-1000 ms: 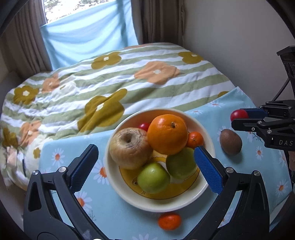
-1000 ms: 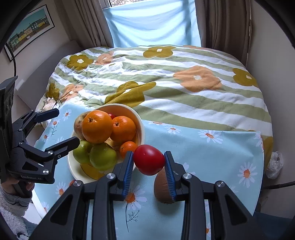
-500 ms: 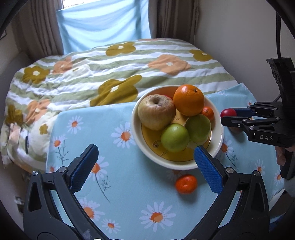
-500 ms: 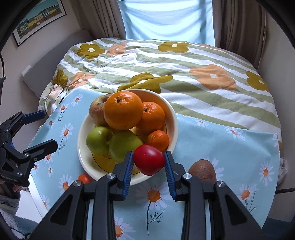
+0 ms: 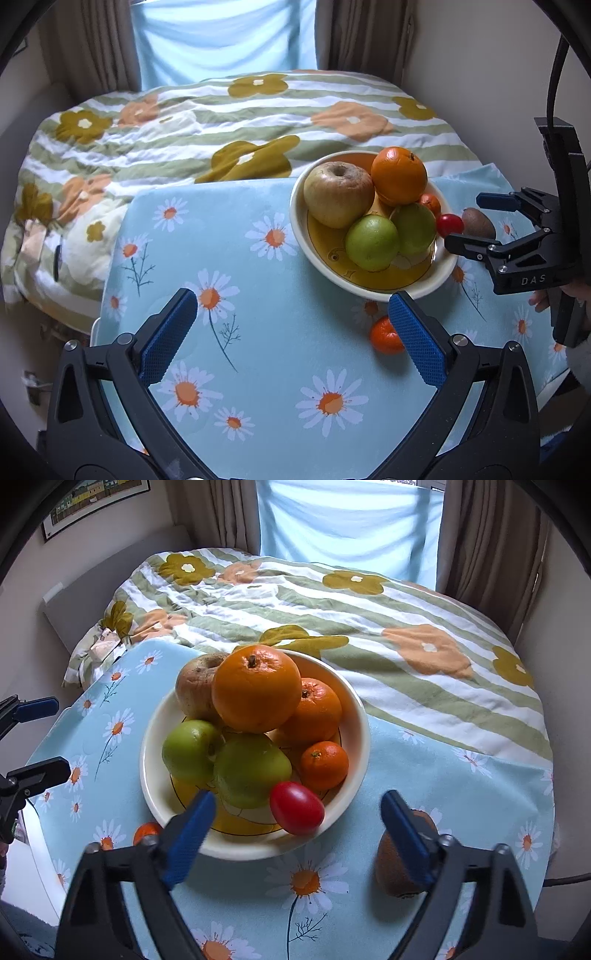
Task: Organize fruits
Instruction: 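Lower the red tomato into the bowl and open the right tool, then grasp the small mandarin with the left tool while the right tool grasps the brown kiwi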
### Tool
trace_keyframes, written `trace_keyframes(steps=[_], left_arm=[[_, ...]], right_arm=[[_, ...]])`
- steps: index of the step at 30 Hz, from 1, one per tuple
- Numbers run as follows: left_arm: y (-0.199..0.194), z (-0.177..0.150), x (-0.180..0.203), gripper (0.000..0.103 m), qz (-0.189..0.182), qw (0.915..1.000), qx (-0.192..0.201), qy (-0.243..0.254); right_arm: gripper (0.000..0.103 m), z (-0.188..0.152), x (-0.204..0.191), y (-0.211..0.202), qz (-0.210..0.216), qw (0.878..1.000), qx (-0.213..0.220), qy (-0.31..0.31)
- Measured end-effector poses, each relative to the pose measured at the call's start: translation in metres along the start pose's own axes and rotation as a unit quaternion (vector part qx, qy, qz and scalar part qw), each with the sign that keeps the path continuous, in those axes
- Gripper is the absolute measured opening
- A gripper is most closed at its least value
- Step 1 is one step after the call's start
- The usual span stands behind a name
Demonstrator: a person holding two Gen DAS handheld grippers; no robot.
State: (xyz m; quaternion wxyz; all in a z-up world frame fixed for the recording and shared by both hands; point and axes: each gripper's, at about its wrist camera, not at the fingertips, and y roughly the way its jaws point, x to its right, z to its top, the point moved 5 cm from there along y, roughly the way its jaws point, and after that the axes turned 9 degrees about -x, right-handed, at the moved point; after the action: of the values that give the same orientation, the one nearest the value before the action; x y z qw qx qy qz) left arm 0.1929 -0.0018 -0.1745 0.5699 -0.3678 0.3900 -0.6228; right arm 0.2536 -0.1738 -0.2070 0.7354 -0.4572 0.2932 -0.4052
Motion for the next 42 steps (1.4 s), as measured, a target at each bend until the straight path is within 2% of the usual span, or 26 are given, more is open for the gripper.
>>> trace_keyframes(steps=[15,16,27,31,34,39,42], left_arm=[[-0.052,-0.005,-0.007,0.103,0.0,0.9991,0.042,0.009],[-0.056,-0.006,-0.008,0.103,-0.001,0.9989,0.045,0.009],[-0.087,-0.017,-0.001,0.103,-0.017,0.9972,0.067,0.03],[-0.09,-0.019,0.009,0.103,-0.02,0.9968,0.066,0.04],[-0.09,-0.021,0.018,0.103,-0.018,0.9972,0.064,0.035],[-0.075,-0.026,0.039,0.103,-0.02,0.9986,0.047,0.012],[-0.061,-0.029,0.052,0.103,-0.01,0.9993,0.035,0.003]], right_arm=[[0.099,-0.017,-0.012,-0.059,-0.017,0.997,0.041,0.062],[0.103,-0.019,-0.014,-0.064,-0.019,0.997,0.044,0.067],[0.103,-0.054,-0.02,-0.119,-0.046,0.989,0.066,0.127],[0.103,-0.07,-0.006,-0.137,-0.058,0.981,0.071,0.169],[0.103,-0.079,0.008,-0.145,-0.042,0.978,0.075,0.19],[0.103,-0.086,0.035,-0.144,-0.042,0.98,0.066,0.181],[0.103,-0.085,0.051,-0.136,-0.046,0.981,0.06,0.176]])
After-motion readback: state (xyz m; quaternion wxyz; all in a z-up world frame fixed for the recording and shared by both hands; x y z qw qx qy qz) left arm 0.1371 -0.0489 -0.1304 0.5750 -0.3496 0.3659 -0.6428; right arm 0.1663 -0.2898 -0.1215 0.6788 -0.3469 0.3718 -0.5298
